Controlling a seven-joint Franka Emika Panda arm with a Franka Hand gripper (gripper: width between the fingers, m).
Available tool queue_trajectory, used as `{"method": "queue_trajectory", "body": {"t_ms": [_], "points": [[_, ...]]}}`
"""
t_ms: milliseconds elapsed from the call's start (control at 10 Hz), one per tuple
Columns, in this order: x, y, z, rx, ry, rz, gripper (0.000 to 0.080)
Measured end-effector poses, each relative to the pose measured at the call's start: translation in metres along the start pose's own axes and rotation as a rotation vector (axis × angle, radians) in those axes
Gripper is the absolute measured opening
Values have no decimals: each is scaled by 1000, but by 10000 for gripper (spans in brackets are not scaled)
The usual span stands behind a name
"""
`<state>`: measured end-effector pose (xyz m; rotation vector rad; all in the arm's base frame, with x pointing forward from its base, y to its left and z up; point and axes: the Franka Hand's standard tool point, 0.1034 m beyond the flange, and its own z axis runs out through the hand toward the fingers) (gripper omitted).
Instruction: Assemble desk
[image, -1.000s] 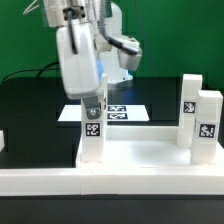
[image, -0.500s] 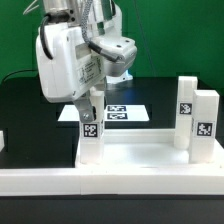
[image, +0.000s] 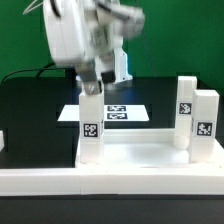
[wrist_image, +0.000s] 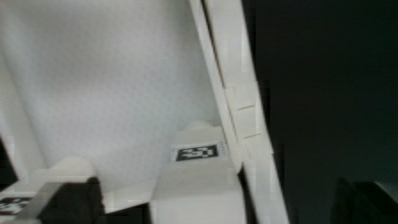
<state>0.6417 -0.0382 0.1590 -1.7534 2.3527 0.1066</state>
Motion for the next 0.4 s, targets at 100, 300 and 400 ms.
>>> {"method": "queue_trajectory", "body": {"t_ms": [100,300,400], "points": [[0,-2,-4,9,-3,1,647],[0,0,1,2,1,0,648],[0,0,1,1,1,-1,648]]}}
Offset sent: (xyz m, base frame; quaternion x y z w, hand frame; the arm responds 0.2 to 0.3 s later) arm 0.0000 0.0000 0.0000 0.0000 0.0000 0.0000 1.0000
